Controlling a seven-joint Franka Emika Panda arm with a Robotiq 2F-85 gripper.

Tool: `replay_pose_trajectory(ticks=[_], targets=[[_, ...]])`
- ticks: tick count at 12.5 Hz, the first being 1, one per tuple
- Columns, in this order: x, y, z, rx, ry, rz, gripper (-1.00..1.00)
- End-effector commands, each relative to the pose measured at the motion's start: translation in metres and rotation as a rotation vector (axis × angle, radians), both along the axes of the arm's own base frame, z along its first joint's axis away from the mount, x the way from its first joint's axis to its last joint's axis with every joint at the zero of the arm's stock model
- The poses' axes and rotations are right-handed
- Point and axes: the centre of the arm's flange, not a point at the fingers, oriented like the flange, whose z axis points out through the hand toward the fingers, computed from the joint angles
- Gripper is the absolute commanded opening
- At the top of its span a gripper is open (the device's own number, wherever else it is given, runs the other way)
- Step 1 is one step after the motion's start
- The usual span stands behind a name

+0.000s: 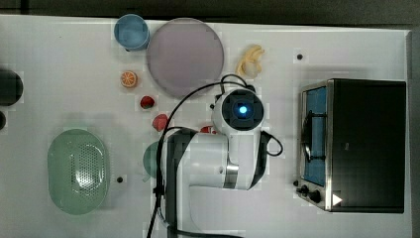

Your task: Pick Ketchup from oven and place it on table.

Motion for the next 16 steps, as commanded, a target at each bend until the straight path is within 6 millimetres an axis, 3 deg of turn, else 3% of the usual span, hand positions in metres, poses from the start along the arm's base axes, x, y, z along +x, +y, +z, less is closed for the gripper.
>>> replay_pose_trajectory(ticks=[1,4,5,7,10,16], targets=[[0.018,0.008,0.100,-0.013,-0.058,0.006,1.00],[0.013,0.003,0.213,-0.015,-0.082,-0.001,1.00],[0.008,0.001,0.242,-0.013,-0.065,-0.005,1.00],[-0.003,0.006,0.268,-0.010,-0.004,0.003,1.00],[-0.001,0.004,0.280,-0.011,-0.027,0.001,1.00],[0.001,0.004,0.274,-0.010,-0.015,0.002,1.00]])
